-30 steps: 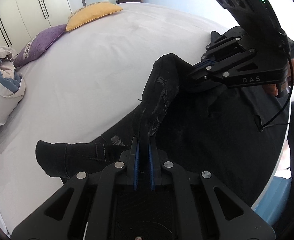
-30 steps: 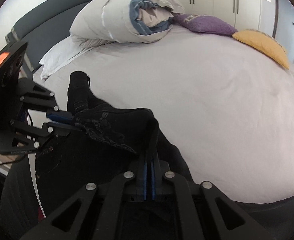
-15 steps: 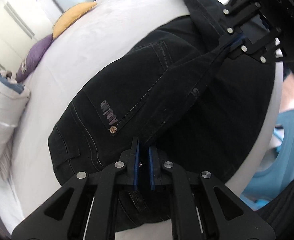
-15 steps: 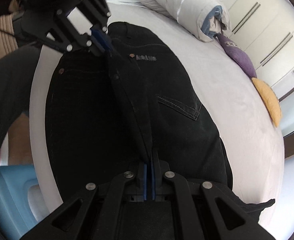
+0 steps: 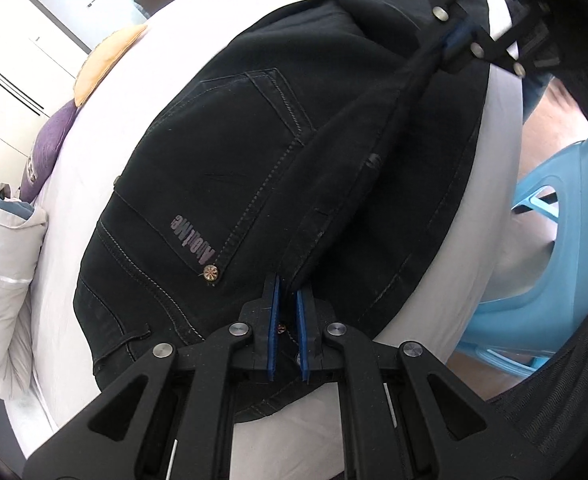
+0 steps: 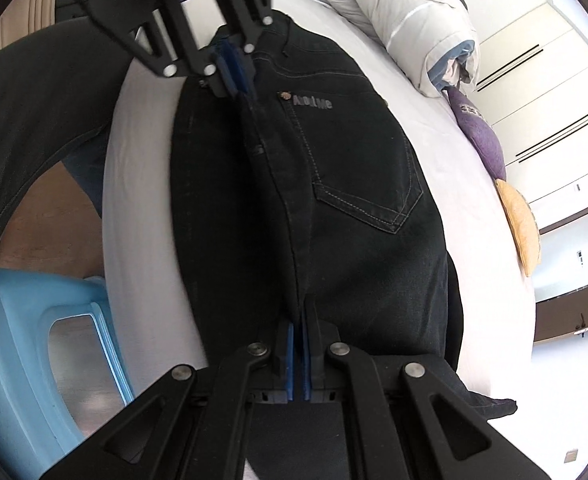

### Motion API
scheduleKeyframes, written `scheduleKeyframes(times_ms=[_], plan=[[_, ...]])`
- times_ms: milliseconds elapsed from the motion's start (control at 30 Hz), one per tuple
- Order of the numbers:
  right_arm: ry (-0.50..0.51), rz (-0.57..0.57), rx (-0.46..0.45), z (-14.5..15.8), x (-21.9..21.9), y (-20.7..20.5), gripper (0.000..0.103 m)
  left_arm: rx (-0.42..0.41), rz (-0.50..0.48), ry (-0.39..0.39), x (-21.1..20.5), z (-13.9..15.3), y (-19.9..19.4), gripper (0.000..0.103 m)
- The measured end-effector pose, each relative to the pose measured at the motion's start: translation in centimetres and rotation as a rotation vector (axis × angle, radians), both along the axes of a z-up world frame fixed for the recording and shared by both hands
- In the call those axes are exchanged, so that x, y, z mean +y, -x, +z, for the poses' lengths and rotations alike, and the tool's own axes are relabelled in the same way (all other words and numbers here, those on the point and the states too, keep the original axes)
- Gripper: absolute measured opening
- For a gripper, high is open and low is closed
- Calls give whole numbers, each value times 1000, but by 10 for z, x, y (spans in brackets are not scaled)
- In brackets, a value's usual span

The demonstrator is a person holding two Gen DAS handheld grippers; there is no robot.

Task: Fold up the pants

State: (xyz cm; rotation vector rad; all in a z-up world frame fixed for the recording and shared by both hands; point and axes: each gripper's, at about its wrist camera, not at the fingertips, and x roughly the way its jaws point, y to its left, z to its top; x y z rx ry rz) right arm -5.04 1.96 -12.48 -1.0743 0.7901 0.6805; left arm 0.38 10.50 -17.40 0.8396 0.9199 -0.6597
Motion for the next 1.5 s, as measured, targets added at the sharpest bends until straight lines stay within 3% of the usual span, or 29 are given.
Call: scheduleKeyframes(times_ms=[133, 667, 1067, 1233, 1400, 1500], plan=[[3, 2, -12, -3, 5, 17, 4, 1, -29, -20, 3, 0, 2, 7], [34, -16, -20, -5, -13, 16, 4, 2, -112, -35, 4, 0, 41, 7], [55, -20, -18, -11, -12, 13, 5, -24, -91, -32, 8, -9, 43, 10], [54, -19, -19, -12, -13, 14, 6, 37, -76, -13, 8, 9, 43, 17], [75, -15, -40, -15, -10, 17, 8, 127, -13, -60, 24, 12, 35, 20], [72, -27, -37, -14, -7, 17, 8, 130, 67, -13, 37, 28, 24, 20]])
